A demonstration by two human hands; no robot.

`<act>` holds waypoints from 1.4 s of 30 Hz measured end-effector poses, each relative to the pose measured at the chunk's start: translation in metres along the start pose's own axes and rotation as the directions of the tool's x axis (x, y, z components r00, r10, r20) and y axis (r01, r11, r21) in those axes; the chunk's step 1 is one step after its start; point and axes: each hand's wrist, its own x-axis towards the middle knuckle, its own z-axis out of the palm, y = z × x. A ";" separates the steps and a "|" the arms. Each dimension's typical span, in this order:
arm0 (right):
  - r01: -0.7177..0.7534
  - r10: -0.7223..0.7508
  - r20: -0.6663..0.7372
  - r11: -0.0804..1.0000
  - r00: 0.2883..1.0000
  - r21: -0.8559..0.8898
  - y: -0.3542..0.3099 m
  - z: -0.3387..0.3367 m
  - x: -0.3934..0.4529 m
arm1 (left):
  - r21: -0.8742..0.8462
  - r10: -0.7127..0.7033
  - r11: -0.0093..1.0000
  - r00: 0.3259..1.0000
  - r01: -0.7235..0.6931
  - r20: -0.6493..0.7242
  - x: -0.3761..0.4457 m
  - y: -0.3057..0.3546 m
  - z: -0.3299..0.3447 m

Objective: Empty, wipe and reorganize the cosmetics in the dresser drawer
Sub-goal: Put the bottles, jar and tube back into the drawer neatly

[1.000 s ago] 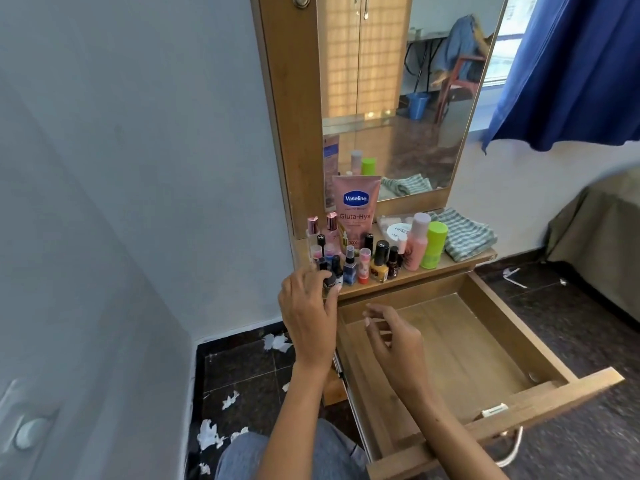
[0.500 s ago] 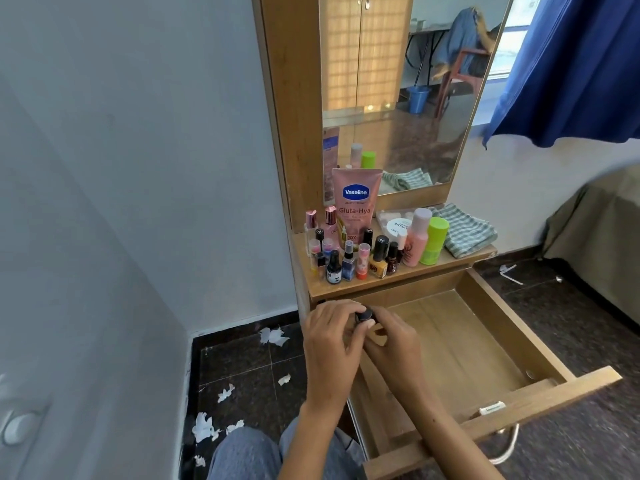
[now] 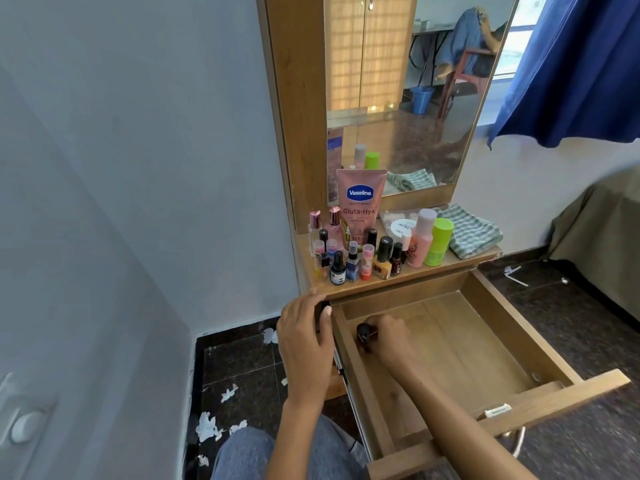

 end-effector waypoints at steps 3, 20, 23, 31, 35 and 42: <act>0.005 -0.005 -0.006 0.999 1.000 0.050 0.003 0.006 0.005 | 0.013 -0.023 1.000 1.000 0.023 -0.002 0.001 -0.002 0.002; 0.099 -0.094 -0.047 0.987 0.994 0.129 -0.003 0.011 0.008 | 0.146 0.096 0.985 0.995 -0.093 -0.020 0.011 0.006 0.013; 0.063 -0.058 -0.104 0.997 0.993 0.050 0.001 0.005 0.008 | 0.251 0.154 0.958 0.987 -0.142 -0.032 0.016 0.012 0.015; 0.184 -0.059 -0.453 0.953 0.890 0.239 0.007 -0.019 -0.007 | 0.525 0.221 0.820 0.972 -0.227 0.075 0.051 0.009 0.022; 0.321 -0.145 -0.515 0.908 0.845 0.271 0.003 -0.022 -0.007 | 0.522 0.252 0.814 0.965 -0.254 0.076 0.059 0.007 0.020; 0.465 -0.223 -0.567 0.823 0.793 0.326 -0.004 -0.024 -0.009 | 0.423 0.407 0.829 0.913 -0.365 -0.009 0.059 0.011 0.014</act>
